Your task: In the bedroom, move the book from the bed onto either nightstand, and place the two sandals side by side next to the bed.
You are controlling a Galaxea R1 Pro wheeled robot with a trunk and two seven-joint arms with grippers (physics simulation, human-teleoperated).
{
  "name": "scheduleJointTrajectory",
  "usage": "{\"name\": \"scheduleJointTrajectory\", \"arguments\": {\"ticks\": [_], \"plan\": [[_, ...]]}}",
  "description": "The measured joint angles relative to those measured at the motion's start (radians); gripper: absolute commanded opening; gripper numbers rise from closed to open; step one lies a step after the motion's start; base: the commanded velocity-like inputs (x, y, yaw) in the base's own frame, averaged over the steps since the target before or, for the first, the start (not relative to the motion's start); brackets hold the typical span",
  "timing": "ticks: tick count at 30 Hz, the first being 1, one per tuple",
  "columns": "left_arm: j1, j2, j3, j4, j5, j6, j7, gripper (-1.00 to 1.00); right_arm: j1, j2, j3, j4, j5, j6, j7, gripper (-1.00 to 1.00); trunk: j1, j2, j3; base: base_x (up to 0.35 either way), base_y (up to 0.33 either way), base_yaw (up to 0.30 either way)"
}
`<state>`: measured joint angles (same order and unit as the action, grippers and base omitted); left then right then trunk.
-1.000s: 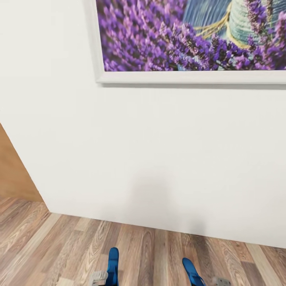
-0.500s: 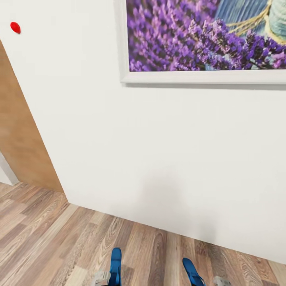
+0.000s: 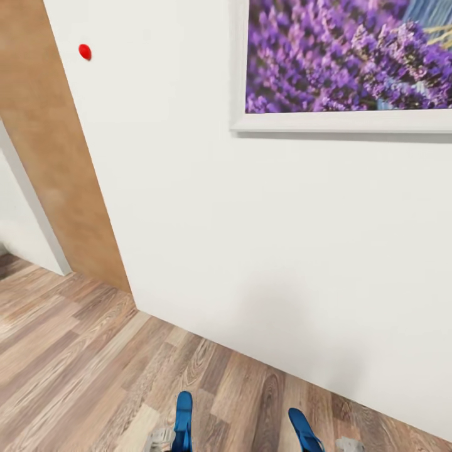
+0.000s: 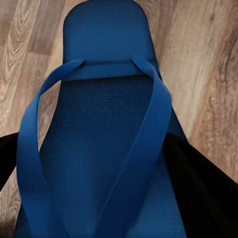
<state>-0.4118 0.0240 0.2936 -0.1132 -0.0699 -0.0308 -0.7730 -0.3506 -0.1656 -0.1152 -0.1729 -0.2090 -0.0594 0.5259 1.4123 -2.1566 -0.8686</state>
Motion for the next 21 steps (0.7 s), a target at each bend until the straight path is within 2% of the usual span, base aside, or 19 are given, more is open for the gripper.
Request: {"name": "scheduleJointTrajectory", "arguments": {"ticks": [12,21], "plan": [[0.000,0.000,0.003,0.000,0.003,-0.033,0.029,-1.00,0.000,0.000,0.000,0.006,0.000,-0.001,-0.001,-1.00,0.000,0.000,0.000,0.004,0.000,0.288],[0.000,0.002,0.004,0.000,0.003,-0.033,0.030,-1.00,0.000,0.001,0.000,0.006,0.000,-0.001,-0.002,-1.00,0.000,0.000,0.000,0.256,0.000,0.288]]}}
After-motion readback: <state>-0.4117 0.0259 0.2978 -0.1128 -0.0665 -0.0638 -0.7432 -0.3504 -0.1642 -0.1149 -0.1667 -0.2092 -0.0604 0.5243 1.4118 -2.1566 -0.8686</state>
